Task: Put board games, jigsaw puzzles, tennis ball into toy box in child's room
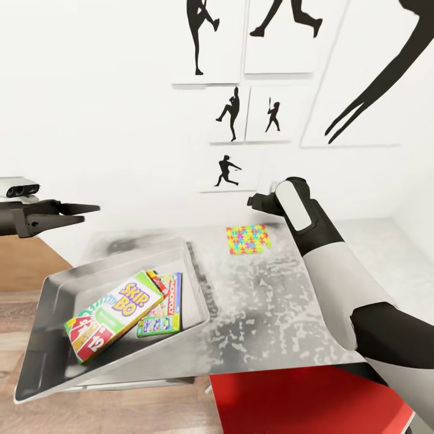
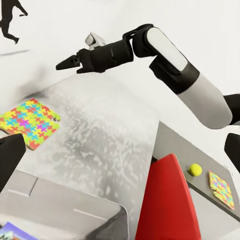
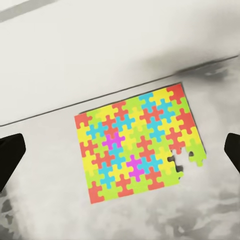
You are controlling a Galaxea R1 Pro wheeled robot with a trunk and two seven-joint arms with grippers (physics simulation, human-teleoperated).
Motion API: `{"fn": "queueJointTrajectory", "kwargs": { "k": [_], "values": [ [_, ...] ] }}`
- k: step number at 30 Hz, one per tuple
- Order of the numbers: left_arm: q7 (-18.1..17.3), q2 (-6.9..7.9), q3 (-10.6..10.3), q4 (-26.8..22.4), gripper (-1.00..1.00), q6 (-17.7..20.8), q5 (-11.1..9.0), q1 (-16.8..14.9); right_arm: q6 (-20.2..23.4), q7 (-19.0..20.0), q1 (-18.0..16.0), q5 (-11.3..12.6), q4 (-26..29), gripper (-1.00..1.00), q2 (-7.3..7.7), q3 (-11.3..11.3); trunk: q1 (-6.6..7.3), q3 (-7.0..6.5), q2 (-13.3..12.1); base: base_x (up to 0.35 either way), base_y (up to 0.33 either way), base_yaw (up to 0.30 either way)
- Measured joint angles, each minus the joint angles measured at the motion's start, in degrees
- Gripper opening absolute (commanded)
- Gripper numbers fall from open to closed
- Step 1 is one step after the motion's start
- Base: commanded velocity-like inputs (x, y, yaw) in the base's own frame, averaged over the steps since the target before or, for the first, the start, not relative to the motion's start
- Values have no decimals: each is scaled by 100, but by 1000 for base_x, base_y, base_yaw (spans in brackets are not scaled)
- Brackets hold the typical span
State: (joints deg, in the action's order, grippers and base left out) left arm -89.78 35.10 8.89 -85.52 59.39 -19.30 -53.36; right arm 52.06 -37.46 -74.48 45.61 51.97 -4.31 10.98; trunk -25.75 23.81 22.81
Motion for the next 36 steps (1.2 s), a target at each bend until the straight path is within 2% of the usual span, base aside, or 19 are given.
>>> {"fn": "queueJointTrajectory", "kwargs": {
  "k": [3,5,6,8,9,12,14,17,23,31,36],
  "values": [
    [0,147,16,0,100,0,-57,-12,-4,0,-5,2,0,100,5,0,0,28,0,0,0,0],
    [0,251,22,0,100,0,-247,-52,-6,0,-6,2,-3,100,1,0,0,47,0,0,0,0],
    [0,330,24,0,100,-1,-437,-104,-7,2,-7,3,-4,100,-3,0,0,57,0,0,0,0],
    [0,419,24,0,100,0,-649,-160,-7,4,-7,4,-5,100,-7,-4,0,76,0,0,0,0],
    [0,511,25,0,100,-1,-841,-198,-8,6,-7,5,-4,100,-16,-6,0,85,1,0,0,0],
    [-1,686,27,0,100,0,-1105,-238,-9,7,-8,6,-1,100,-39,-8,0,114,0,0,0,0],
    [-1,787,28,0,100,0,-1203,-256,-8,6,-8,5,1,100,-50,-8,0,133,0,0,0,0],
    [-1,853,28,0,100,0,-1274,-267,-8,7,-8,5,2,100,-58,-9,0,161,0,0,0,0],
    [-1,891,24,0,100,0,-1322,-273,-8,4,-8,5,3,100,-69,-11,0,218,0,0,0,0],
    [-1,887,5,0,100,0,-1334,-275,-8,8,-8,5,3,100,-78,-10,0,294,0,0,0,0],
    [-1,828,-9,-5,100,0,-1330,-278,-8,6,-8,5,3,100,-80,-3,0,341,0,0,0,0]
  ]
}}
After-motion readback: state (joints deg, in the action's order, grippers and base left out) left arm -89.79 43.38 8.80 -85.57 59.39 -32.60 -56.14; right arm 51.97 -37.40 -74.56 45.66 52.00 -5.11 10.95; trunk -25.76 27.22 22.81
